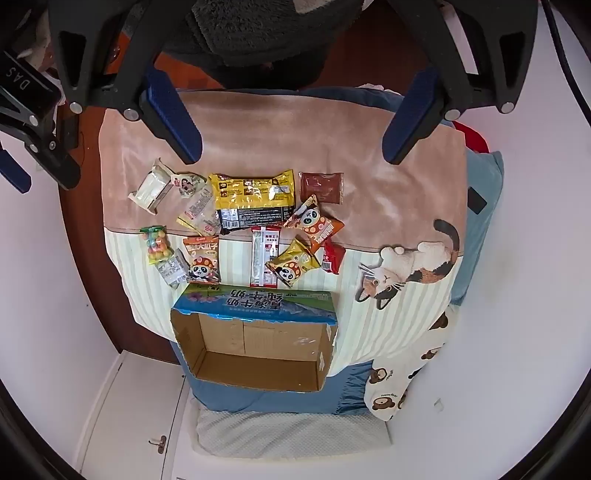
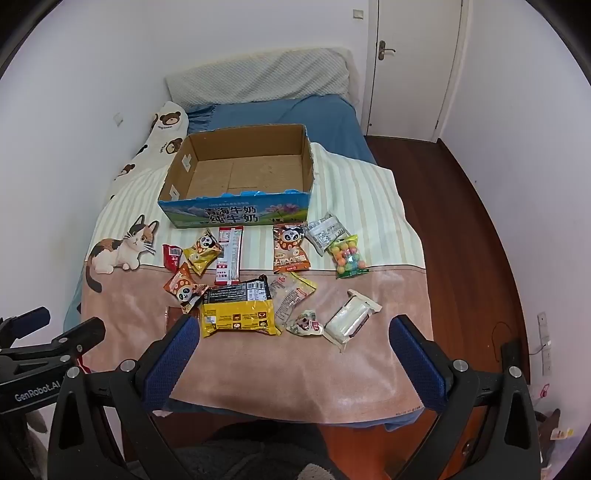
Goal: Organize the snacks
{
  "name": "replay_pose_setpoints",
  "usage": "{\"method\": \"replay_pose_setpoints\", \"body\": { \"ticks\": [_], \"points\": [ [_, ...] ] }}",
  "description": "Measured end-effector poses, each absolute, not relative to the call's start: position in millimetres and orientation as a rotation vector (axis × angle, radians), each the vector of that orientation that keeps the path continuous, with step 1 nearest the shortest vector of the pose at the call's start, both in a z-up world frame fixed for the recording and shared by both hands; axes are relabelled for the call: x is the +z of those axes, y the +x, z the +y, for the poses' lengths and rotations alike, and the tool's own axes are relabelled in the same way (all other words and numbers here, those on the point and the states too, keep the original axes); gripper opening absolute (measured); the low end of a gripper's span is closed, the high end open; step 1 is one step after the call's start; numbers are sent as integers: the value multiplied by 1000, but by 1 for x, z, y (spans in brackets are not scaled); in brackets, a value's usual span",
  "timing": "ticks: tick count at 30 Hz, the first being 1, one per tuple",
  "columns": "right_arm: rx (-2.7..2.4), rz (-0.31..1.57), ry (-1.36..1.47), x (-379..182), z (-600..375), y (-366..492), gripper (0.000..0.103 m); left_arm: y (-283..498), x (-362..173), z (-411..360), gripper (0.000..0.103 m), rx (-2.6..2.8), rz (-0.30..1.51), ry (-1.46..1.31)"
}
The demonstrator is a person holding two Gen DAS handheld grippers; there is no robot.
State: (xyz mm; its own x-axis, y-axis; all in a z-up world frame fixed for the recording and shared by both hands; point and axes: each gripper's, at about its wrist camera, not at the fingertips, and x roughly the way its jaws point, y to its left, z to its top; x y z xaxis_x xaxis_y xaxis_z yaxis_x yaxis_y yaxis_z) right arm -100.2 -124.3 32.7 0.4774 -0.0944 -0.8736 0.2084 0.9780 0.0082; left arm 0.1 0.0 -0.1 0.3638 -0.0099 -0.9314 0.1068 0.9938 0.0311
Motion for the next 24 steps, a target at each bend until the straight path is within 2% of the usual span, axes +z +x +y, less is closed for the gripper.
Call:
{"method": "replay_pose_setpoints", "body": {
  "ticks": [24],
  "points": [
    [-183,1062,126,31,-123,-97,103,5,7,-5,100,-64,1192,103]
  ]
}}
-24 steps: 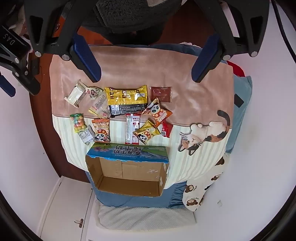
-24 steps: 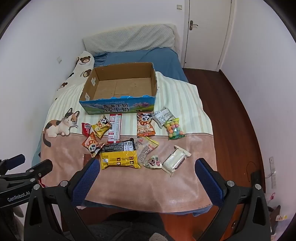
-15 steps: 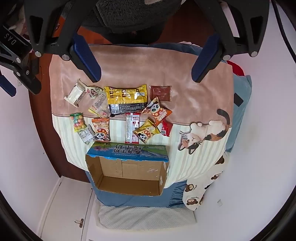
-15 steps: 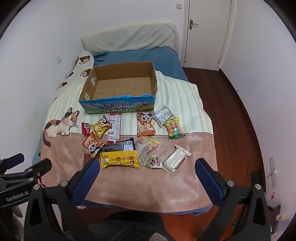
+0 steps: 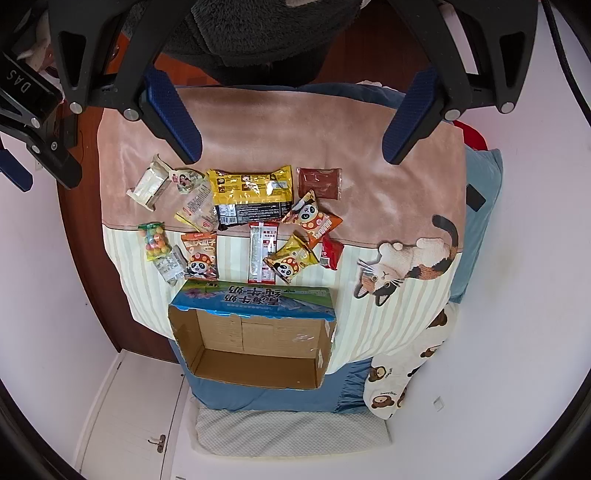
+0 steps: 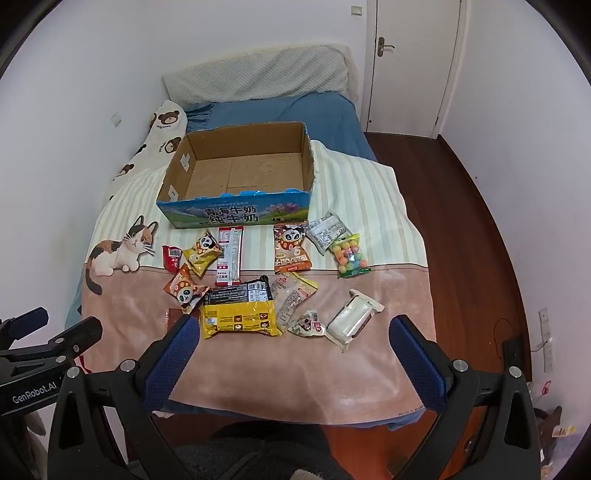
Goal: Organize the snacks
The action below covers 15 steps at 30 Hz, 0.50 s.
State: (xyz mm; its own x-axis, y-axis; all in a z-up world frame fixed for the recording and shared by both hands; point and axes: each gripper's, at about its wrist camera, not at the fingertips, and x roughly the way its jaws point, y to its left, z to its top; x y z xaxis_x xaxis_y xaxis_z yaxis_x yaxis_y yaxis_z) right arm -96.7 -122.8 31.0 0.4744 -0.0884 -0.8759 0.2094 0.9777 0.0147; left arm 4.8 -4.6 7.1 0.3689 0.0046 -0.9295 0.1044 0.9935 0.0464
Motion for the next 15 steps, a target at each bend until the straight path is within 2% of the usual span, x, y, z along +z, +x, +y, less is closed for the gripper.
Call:
{"method": "replay_pose_setpoints", "body": {
  "ticks": [15],
  "points": [
    [-185,1066,127,29,-124,-96,103,6,6,-4,100,-66,1194,100]
  ]
}}
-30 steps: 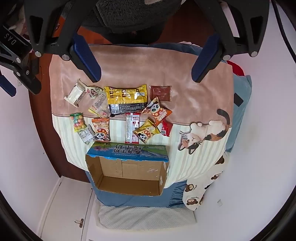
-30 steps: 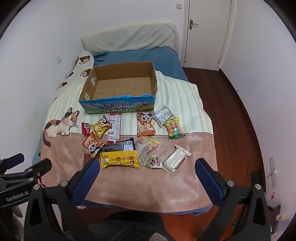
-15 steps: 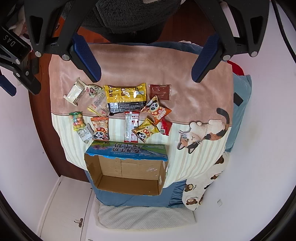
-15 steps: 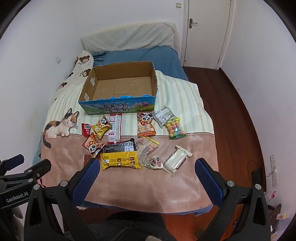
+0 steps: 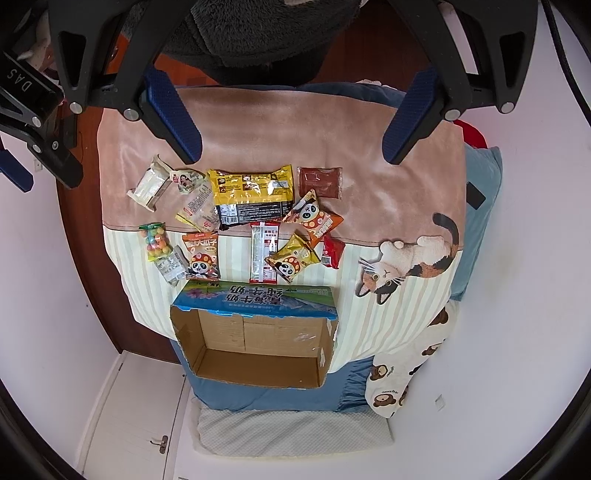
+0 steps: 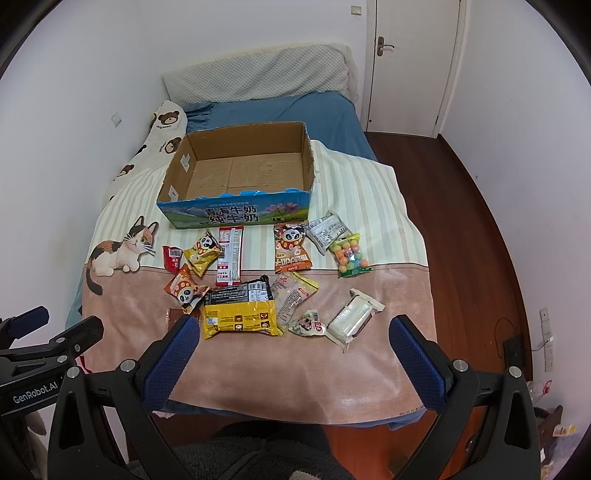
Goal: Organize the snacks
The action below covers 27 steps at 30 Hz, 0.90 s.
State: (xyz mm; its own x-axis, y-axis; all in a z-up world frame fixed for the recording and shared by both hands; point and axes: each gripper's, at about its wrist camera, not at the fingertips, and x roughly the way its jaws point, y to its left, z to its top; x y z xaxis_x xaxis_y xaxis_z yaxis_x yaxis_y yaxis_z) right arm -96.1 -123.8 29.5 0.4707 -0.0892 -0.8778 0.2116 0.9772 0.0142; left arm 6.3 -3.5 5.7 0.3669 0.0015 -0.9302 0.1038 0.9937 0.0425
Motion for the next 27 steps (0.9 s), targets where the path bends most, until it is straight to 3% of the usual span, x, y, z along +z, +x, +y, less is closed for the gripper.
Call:
{"method": "replay_pose_setpoints", "body": {
  "ticks": [27],
  "points": [
    [-187,1047,132,42,-123,-102,103,2,9,-4,100,-76,1169,107]
  ]
}}
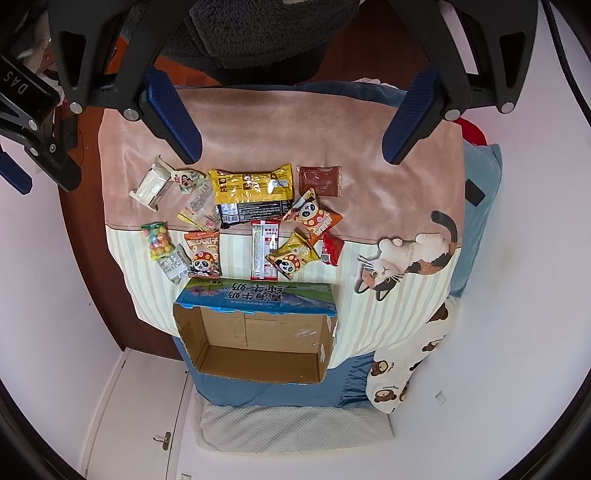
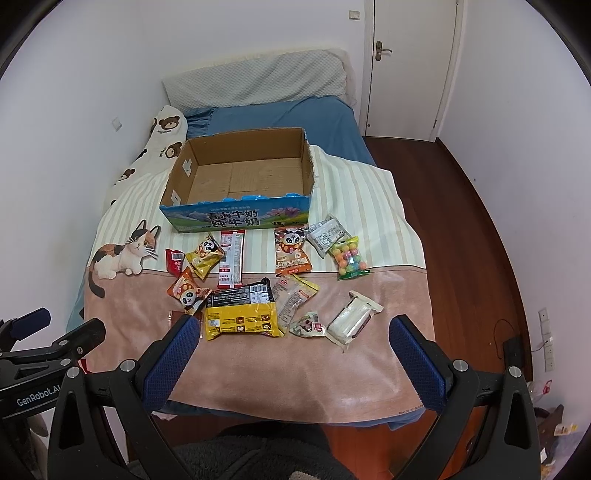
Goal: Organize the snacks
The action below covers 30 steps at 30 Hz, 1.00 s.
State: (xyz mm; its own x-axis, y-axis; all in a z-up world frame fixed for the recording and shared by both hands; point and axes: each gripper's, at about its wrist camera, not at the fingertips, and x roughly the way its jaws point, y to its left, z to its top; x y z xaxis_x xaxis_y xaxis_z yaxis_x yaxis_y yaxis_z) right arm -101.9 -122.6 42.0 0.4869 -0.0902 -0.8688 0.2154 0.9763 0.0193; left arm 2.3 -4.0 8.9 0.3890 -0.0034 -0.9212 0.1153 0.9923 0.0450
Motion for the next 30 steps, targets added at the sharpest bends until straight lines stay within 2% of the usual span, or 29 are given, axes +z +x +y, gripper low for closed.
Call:
{"method": "replay_pose_setpoints", "body": {
  "ticks": [30],
  "points": [
    [-174,1035,129,47,-106,-104,103,1,10,1,100,-76,1163,108]
  ]
}}
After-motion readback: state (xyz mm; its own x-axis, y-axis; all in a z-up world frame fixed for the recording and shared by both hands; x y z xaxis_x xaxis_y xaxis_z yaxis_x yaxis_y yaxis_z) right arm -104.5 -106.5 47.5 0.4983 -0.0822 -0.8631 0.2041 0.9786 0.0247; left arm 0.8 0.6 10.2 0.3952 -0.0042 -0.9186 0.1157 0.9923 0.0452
